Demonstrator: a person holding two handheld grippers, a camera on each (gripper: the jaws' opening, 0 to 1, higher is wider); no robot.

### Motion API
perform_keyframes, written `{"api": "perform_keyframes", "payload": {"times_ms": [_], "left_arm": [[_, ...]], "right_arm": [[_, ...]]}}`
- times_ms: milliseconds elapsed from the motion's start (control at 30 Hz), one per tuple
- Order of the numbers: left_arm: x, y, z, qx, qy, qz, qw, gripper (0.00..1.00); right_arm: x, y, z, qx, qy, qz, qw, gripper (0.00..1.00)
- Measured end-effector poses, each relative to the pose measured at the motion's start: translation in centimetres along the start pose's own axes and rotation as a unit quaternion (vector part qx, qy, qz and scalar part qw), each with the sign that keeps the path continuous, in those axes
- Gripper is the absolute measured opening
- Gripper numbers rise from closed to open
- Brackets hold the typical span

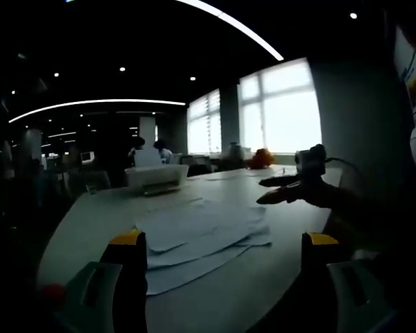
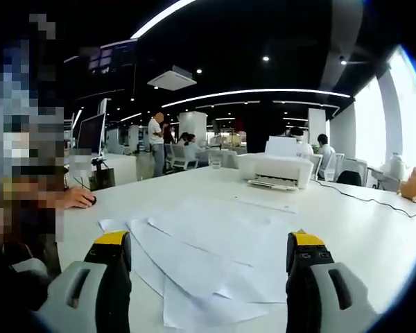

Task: Organize the stack of printing papers by aligning and flattening the scattered papers on the table

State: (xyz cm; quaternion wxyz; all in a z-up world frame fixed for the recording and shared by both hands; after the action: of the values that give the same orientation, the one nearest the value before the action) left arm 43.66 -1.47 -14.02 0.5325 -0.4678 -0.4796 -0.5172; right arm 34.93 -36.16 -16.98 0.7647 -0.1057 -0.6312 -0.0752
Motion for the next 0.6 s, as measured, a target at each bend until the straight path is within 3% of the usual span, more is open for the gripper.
{"api": "perform_keyframes", "payload": {"times_ms": [600], "left_arm": [[-0.38,0.05,0.14,0.0,0.0,0.003,1.0,0.95]], "right_arm": [[-0.09,0.17,-0.12,0.004,0.002,-0.002,1.0,0.88]]}}
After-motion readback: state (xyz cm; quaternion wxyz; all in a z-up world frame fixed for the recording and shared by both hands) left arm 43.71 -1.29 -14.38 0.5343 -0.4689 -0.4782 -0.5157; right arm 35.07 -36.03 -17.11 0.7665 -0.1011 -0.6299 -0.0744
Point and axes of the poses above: the point that each gripper's makers call its tool centre point, and the gripper's own axes: z roughly backward along the fingers, y roughly to its left, x roughly out of its top, the point moved 9 cm from there along z, roughly backward along the fingers, and after that the axes turned 14 degrees about -x, right-handed, at the moved point
